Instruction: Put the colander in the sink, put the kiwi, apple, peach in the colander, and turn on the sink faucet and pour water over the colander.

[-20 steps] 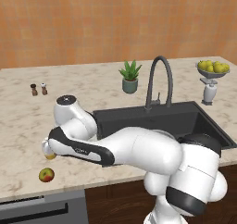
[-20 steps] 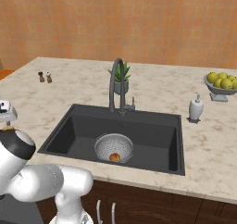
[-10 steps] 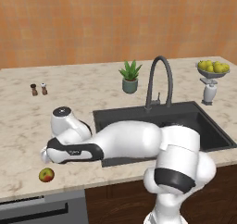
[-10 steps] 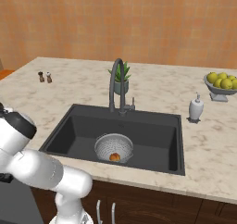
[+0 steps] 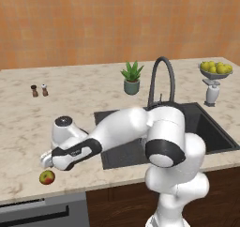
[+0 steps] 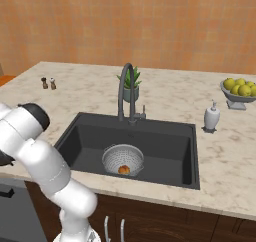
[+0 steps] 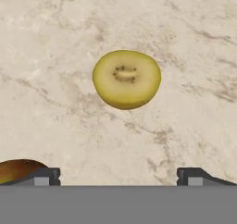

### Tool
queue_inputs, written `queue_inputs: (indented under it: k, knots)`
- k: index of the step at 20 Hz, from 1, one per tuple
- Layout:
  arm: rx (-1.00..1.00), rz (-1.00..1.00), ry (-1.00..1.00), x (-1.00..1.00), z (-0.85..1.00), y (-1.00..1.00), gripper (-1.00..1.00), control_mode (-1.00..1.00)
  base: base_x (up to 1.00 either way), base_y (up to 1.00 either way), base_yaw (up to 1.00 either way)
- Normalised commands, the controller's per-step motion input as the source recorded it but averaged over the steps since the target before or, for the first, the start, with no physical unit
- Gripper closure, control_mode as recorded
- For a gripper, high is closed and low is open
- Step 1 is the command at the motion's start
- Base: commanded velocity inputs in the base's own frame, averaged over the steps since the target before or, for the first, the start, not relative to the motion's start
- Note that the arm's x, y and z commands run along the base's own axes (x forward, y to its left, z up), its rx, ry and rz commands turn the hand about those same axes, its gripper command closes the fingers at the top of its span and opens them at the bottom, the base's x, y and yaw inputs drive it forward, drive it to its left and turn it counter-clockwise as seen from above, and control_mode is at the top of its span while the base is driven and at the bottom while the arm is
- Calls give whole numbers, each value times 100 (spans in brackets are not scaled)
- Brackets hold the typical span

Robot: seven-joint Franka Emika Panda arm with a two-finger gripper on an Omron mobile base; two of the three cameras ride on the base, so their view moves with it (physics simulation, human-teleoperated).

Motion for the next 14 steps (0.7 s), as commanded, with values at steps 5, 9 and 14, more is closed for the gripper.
queue_inputs:
  k: [5, 9, 14]
  knots:
    - [0, 0, 2, 39, -10, 29, -100, -100, 0, 0, 0]
    - [0, 0, 2, 42, 0, 42, -100, -100, 0, 0, 0]
    - [0, 0, 1, 48, 0, 33, -100, -100, 0, 0, 0]
